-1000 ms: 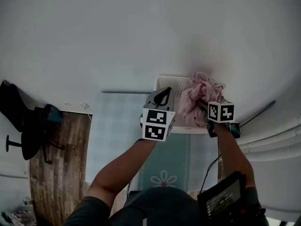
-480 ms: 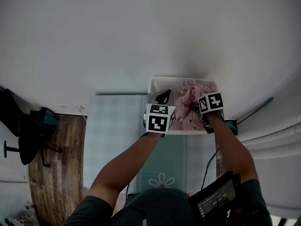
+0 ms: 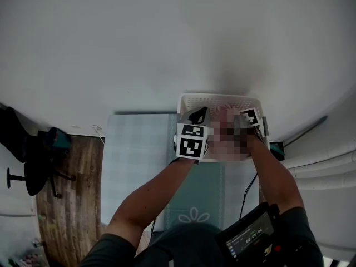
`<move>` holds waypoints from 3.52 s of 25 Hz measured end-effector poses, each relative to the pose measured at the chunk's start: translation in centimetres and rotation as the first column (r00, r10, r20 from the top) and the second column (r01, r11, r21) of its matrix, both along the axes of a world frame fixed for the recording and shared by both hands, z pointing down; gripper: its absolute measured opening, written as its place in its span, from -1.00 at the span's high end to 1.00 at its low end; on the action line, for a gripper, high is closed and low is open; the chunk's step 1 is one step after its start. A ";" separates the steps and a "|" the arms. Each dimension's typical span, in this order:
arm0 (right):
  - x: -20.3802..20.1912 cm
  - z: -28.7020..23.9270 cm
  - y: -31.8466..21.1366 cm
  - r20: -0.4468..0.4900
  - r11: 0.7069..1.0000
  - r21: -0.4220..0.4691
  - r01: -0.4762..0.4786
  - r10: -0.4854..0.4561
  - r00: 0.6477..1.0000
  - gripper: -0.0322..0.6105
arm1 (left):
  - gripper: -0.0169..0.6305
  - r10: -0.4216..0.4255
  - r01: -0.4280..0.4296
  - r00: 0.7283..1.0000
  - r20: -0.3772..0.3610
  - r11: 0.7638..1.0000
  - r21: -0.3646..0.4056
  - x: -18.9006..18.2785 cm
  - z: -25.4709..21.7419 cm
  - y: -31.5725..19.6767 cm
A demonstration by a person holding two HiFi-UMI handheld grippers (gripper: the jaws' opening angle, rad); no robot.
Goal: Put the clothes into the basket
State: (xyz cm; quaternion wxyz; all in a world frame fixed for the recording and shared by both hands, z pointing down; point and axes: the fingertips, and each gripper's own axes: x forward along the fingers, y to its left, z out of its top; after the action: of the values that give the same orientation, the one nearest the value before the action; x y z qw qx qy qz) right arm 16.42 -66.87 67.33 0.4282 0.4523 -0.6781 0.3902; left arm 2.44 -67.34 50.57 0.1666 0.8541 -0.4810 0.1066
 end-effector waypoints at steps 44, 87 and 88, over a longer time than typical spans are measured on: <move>-0.5 -8.0 -1.0 0.137 0.978 0.194 -0.079 0.053 0.989 -0.37 | 0.92 -0.013 0.015 1.000 -0.023 0.995 0.094 -1.5 -4.6 4.5; -0.9 -34.0 26.9 0.406 0.571 0.804 -0.163 -0.329 0.852 0.71 | 0.92 -0.034 0.028 0.999 0.013 0.948 0.317 -0.1 -14.6 28.2; -1.0 -34.1 27.2 0.407 0.570 0.805 -0.168 -0.323 0.855 0.72 | 0.92 -0.025 0.019 1.000 0.014 0.947 0.320 -0.3 -14.8 28.6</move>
State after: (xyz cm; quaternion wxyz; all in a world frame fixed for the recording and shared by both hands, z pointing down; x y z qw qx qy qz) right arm 15.38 -39.71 33.22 -0.0091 0.4452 -0.8877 0.1173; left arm 2.12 -38.79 35.81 0.0229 0.8634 -0.5029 0.0330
